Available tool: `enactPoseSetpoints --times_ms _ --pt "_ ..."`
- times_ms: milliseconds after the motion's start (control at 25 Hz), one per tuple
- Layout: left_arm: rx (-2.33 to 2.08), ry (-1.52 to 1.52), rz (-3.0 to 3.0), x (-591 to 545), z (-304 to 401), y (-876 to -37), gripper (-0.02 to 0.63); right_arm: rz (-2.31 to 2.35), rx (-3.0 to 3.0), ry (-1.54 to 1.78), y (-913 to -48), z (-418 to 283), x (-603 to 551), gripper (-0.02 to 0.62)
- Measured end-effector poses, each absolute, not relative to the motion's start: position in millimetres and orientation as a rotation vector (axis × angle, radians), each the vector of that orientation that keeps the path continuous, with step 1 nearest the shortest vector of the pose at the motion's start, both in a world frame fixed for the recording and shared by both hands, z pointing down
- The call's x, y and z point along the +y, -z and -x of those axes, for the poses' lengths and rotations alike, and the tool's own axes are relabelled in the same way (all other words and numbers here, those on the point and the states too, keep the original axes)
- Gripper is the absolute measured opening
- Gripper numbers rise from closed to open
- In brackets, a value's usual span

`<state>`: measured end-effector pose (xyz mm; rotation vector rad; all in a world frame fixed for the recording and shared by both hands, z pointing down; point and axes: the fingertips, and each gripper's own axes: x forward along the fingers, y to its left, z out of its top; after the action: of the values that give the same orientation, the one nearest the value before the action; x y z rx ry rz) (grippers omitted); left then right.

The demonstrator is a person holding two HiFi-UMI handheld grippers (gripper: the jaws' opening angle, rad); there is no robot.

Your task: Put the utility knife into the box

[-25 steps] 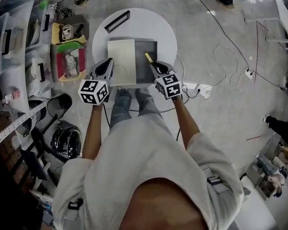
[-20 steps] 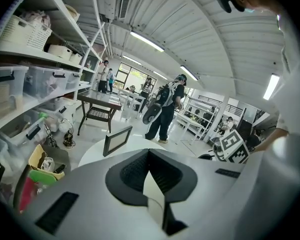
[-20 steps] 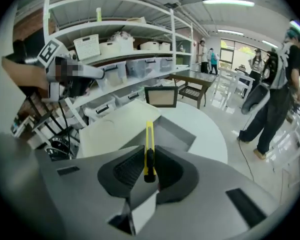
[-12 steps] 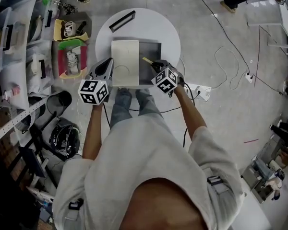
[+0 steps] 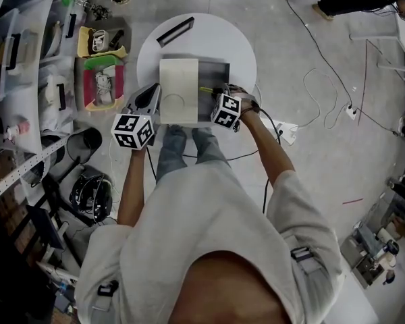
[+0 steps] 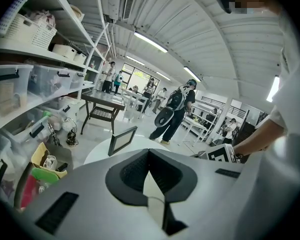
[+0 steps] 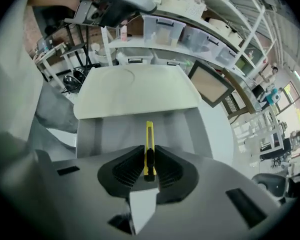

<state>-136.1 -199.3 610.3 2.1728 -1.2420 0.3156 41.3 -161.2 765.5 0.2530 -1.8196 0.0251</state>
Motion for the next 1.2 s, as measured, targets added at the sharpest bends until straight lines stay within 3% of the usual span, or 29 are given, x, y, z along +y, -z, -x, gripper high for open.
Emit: enactPoseSetpoints --times_ms 1200 --pt "-1.248 -0.338 -2.151 -199.8 142.4 -613.2 0.018 -0.036 -1.664 -0.002 -815.2 -31.6 -156.0 0.088"
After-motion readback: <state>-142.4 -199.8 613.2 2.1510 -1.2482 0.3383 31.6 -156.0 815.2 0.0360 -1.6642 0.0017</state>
